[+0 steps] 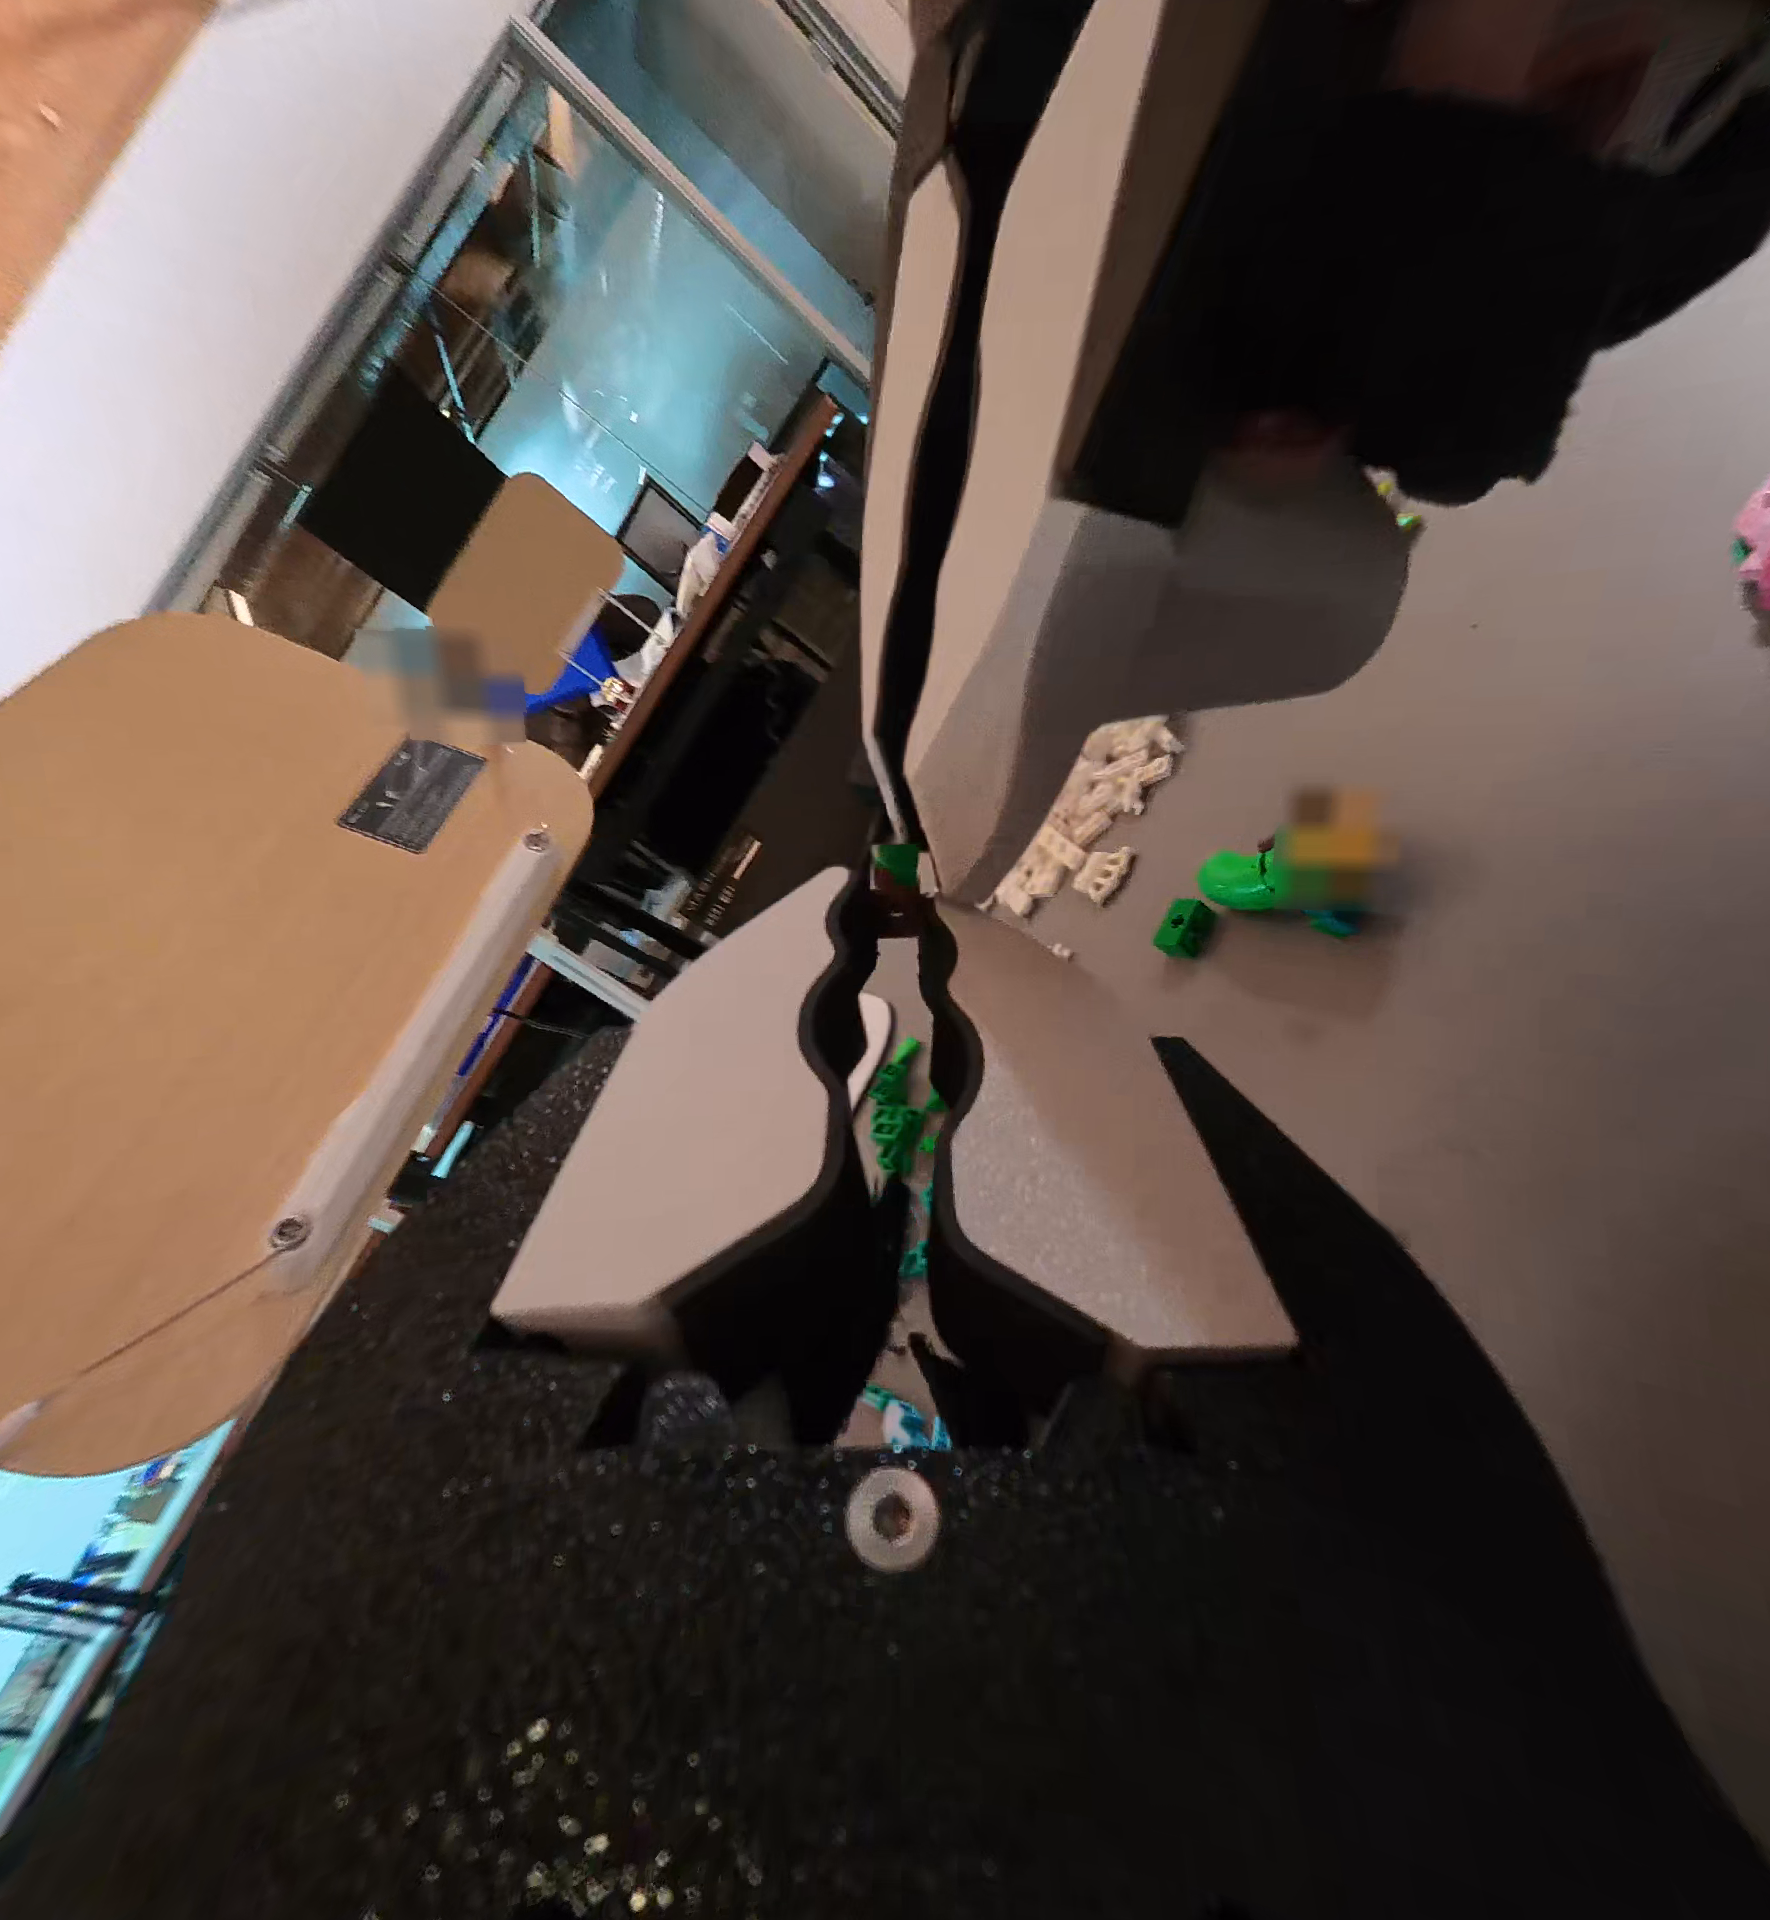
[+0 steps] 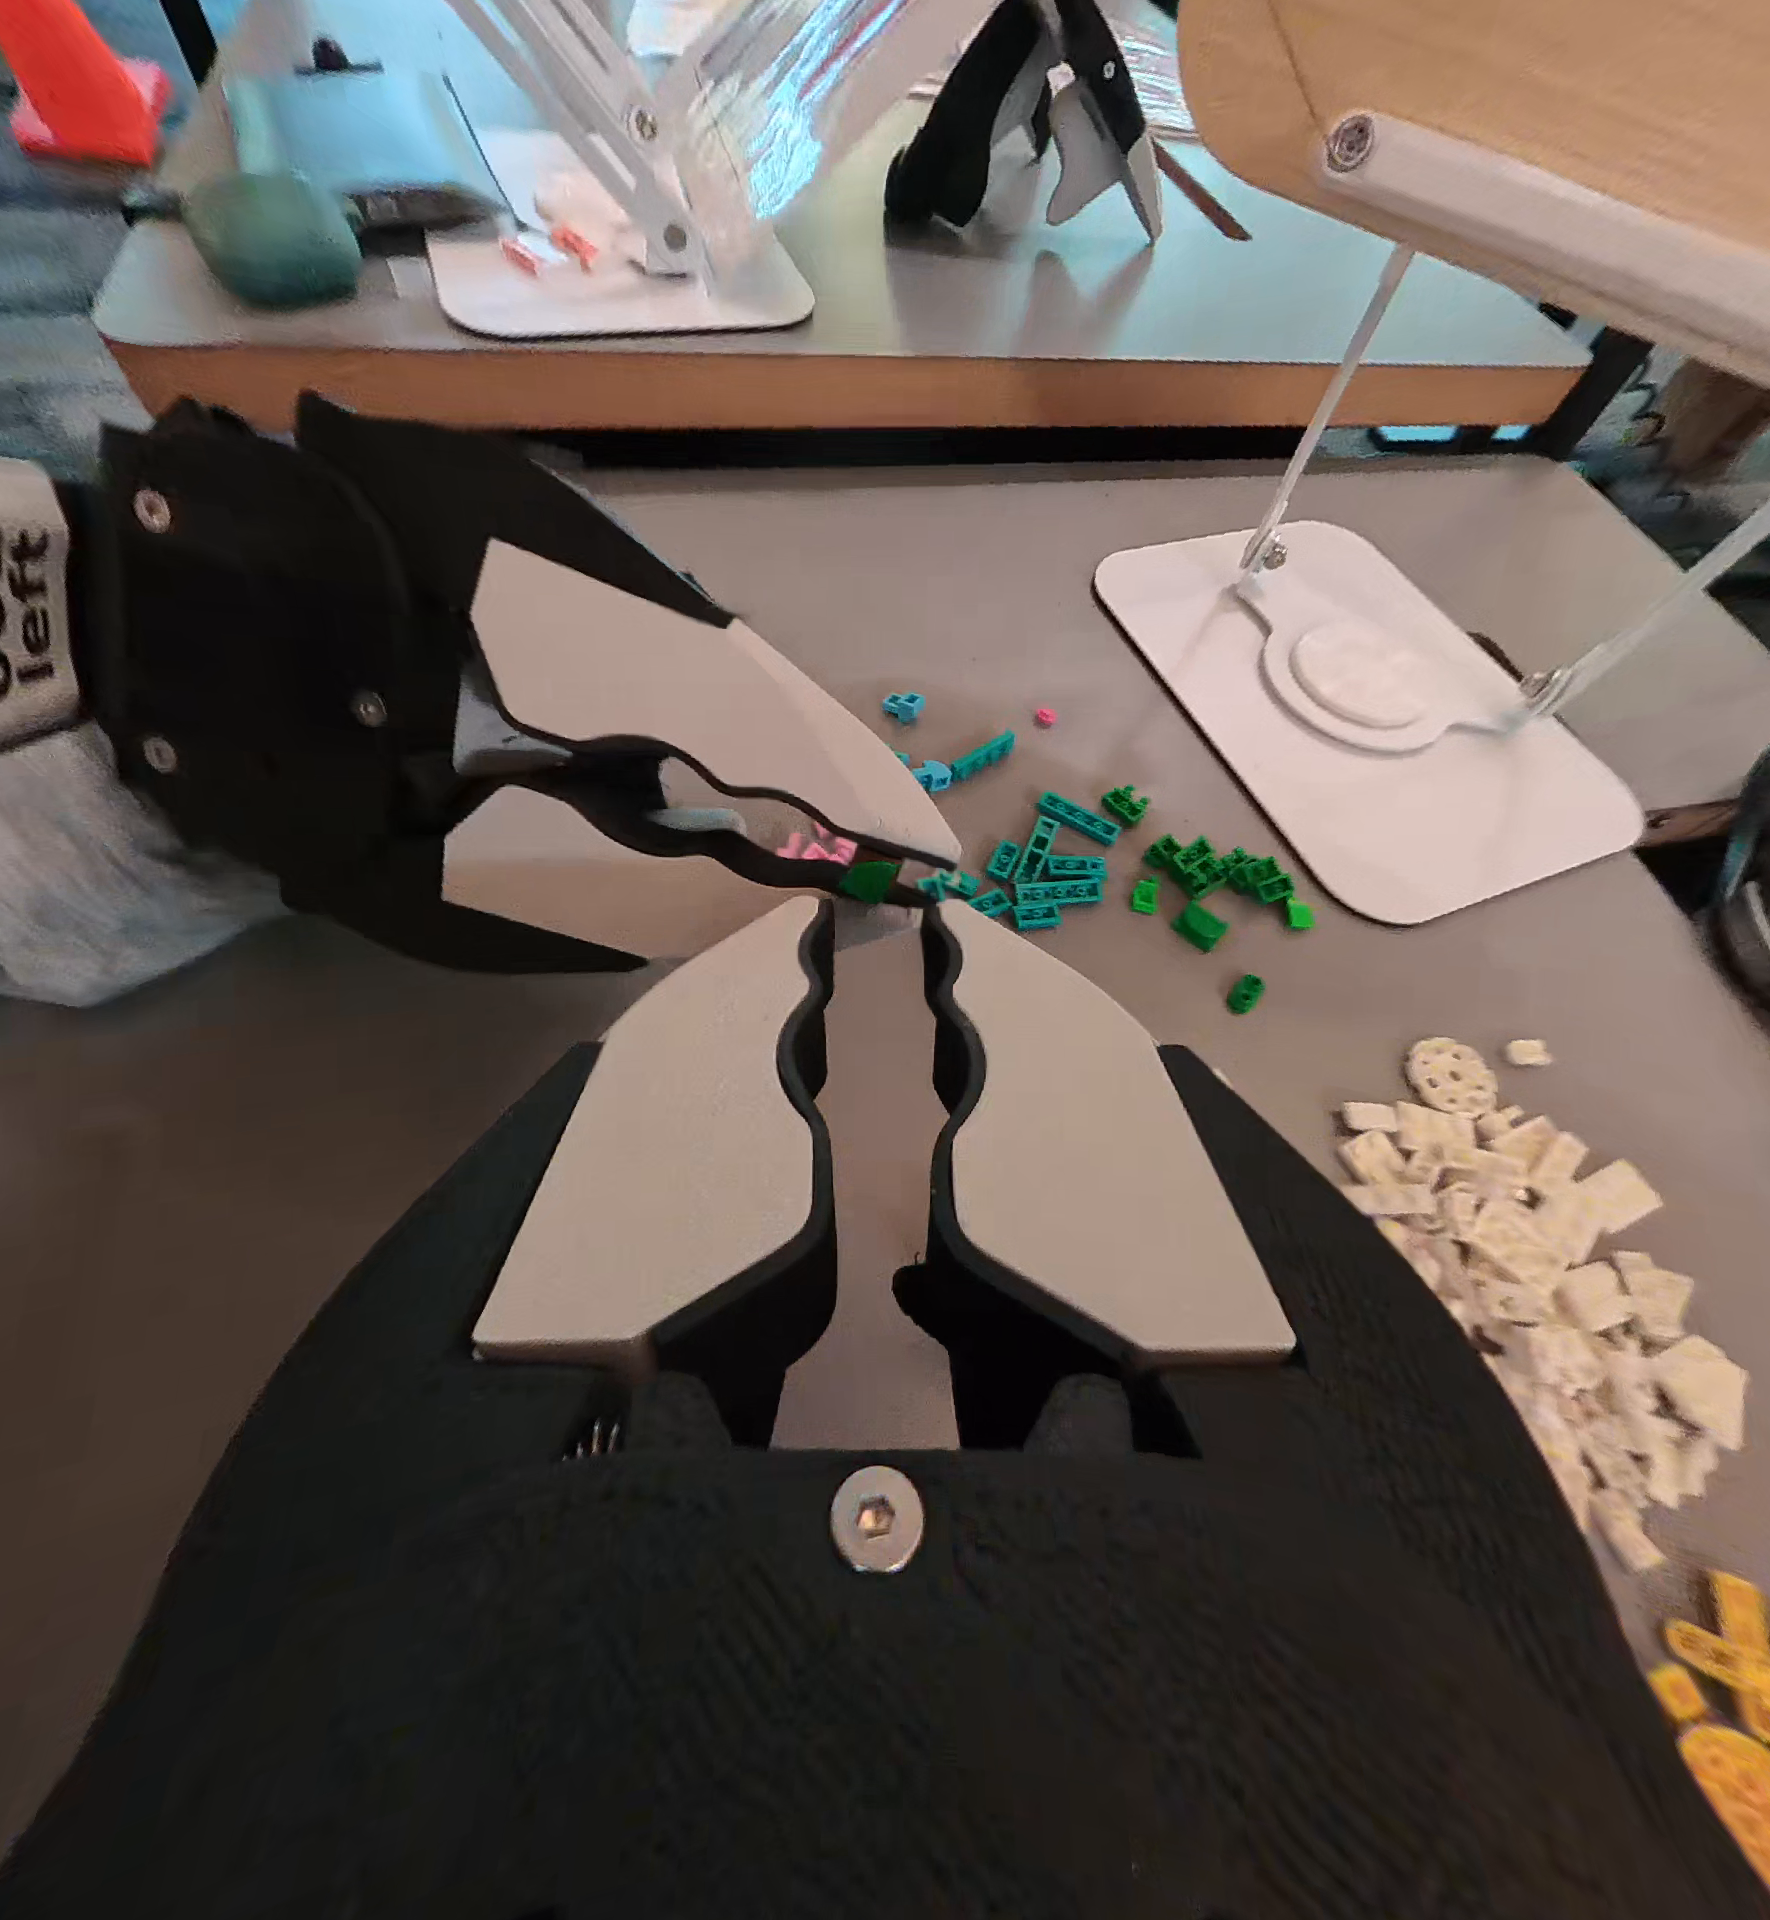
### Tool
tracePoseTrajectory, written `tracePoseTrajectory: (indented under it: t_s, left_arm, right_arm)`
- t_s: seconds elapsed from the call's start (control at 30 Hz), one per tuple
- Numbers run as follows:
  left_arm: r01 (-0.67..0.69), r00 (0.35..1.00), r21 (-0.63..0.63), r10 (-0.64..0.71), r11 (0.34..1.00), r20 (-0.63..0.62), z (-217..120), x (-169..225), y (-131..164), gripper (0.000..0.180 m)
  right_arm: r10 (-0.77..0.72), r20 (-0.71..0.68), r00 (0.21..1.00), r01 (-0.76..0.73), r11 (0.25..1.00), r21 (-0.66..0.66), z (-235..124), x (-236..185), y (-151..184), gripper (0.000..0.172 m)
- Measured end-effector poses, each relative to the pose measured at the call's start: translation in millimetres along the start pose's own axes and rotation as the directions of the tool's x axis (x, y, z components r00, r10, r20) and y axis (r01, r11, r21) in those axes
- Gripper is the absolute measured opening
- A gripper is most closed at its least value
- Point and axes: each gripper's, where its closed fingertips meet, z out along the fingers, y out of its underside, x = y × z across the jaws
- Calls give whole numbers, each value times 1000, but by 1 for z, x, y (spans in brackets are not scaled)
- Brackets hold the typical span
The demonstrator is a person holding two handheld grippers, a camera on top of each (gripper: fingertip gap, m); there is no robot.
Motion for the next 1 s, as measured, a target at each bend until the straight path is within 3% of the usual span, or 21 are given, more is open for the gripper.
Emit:
tracePoseTrajectory:
  t_s: [0.3, 0.43, 0.57, 0.73, 0.87, 0.93, 1.0]
  left_arm:
    - [-104, 993, -30, 105, 994, 45, 1, 2, -3, 8]
    - [-66, 998, -56, 67, 996, 12, 3, 6, 0, 8]
    - [-13, 1000, -51, 13, 999, 10, 3, 4, -2, 9]
    - [62, 998, -36, -62, 997, -12, 2, 5, -6, 9]
    - [220, 970, -18, -221, 975, -103, 2, 11, -8, 8]
    - [259, 956, -23, -260, 966, -134, 2, 14, -7, 8]
    - [243, 959, -34, -245, 969, -141, 3, 17, -5, 8]
  right_arm:
    - [77, -32, 997, -76, 997, 15, 2, -1, -4, 7]
    - [-120, -124, 985, 117, 993, -30, 2, 2, -1, 7]
    - [-412, -265, 872, 401, 911, -98, 0, 2, -6, 6]
    - [-607, -371, 703, 596, 787, -159, -4, 0, -10, 4]
    - [-770, -437, 465, 758, 601, -253, -8, -2, -13, 0]
    - [-776, -425, 466, 767, 594, -244, -8, -3, -10, 0]
    - [-721, -397, 568, 718, 670, -189, -8, -2, -7, 0]
